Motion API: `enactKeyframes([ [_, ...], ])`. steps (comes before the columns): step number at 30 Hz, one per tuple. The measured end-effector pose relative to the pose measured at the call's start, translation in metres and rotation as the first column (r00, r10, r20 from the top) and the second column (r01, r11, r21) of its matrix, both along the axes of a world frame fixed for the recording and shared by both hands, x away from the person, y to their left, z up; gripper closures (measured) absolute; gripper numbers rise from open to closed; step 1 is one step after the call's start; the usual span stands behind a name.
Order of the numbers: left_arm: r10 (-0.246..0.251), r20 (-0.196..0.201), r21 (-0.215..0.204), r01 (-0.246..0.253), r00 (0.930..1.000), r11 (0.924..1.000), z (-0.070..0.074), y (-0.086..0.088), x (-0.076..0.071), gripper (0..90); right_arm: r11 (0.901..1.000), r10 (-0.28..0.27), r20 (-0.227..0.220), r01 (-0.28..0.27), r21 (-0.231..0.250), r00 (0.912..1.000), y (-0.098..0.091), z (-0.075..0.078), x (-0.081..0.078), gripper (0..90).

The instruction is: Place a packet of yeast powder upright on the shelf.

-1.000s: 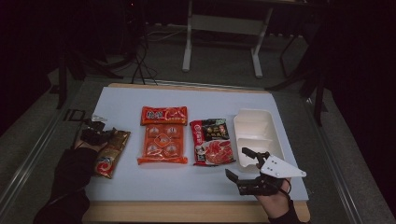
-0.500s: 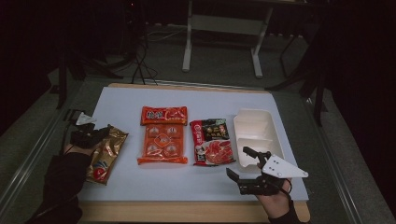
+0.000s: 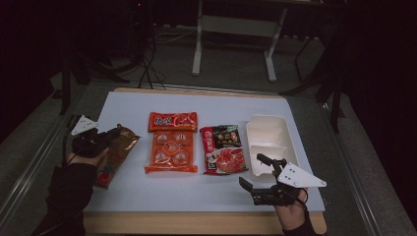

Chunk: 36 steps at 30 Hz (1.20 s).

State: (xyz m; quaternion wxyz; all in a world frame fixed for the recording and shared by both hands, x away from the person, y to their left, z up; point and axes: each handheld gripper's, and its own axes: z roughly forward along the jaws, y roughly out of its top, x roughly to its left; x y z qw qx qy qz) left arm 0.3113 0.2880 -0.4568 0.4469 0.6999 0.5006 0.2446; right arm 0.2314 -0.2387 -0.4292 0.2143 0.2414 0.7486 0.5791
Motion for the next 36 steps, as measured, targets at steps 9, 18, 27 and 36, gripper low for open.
enactKeyframes([
  [9,-0.023,0.095,-0.055,0.028,0.9952,0.9981,0.023,-0.013,-0.01,90.0,0.9998,-0.019,0.0,0.019,0.008,0.9998,-0.002,0.0,0.002,9.9],
  [18,-0.114,0.157,-0.134,0.136,0.981,0.9816,0.039,-0.037,-0.017,90.0,0.9996,-0.024,0.026,0.024,-0.014,0.9994,-0.003,0.004,0.004,12.4],
  [27,-0.248,0.217,-0.188,0.29,0.9442,0.9384,0.05,-0.071,-0.022,90.0,0.9992,-0.025,-0.039,0.026,0.029,0.9989,-0.001,0.011,0.003,10.0],
  [36,-0.358,0.271,-0.26,0.426,0.8937,0.8666,0.052,-0.106,-0.025,90.0,0.9992,0.027,-0.037,-0.026,0.031,0.9989,0.009,0.017,0.003,13.4],
])
